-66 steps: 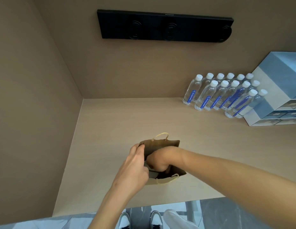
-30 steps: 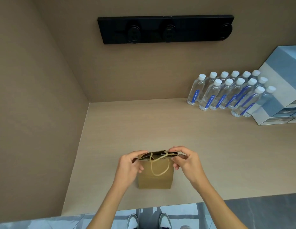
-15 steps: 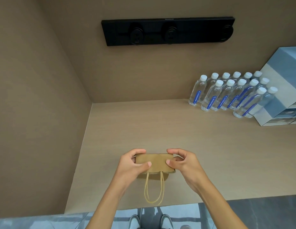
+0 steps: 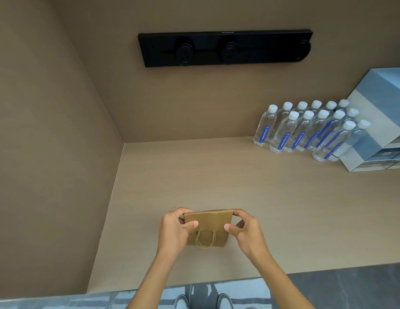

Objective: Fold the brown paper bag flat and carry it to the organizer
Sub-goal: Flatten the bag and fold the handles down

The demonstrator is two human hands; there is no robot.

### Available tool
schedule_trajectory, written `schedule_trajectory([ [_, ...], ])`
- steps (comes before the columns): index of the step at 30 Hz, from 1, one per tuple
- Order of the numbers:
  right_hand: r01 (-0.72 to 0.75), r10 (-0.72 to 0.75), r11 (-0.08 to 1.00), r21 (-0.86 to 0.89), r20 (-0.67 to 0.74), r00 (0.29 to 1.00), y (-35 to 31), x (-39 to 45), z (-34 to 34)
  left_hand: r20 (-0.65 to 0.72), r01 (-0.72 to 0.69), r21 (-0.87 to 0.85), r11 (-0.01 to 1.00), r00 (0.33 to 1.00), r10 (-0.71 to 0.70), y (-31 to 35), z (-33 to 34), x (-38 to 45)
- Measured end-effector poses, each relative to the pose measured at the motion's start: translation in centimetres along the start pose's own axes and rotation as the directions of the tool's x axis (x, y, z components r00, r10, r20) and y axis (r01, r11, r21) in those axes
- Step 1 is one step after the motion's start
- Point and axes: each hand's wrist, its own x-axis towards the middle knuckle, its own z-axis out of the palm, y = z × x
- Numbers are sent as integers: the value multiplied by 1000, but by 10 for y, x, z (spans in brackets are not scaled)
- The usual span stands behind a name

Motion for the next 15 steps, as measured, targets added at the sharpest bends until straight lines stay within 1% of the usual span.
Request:
schedule_trajectory([
  [2, 22, -20, 998, 66, -34, 999, 7, -1, 3, 3, 13, -51, 999, 1000, -13, -4, -1, 1],
  [5, 38, -28, 989, 142, -69, 997, 10, -1, 9, -19, 23, -82, 996, 1000, -24, -15, -4, 3],
  [9, 28, -5, 977, 213, -106, 994, 7, -6, 15, 6, -10, -82, 997, 1000, 11, -21, -6, 6],
  [13, 70, -28, 965, 252, -165, 986, 8, -19, 9, 13, -32, -75, 997, 999, 33, -17, -2, 3],
  [15, 98, -37, 958, 268, -222, 974, 10, -31, -3, 57, -62, -83, 995, 996, 67, -8, 5, 0],
])
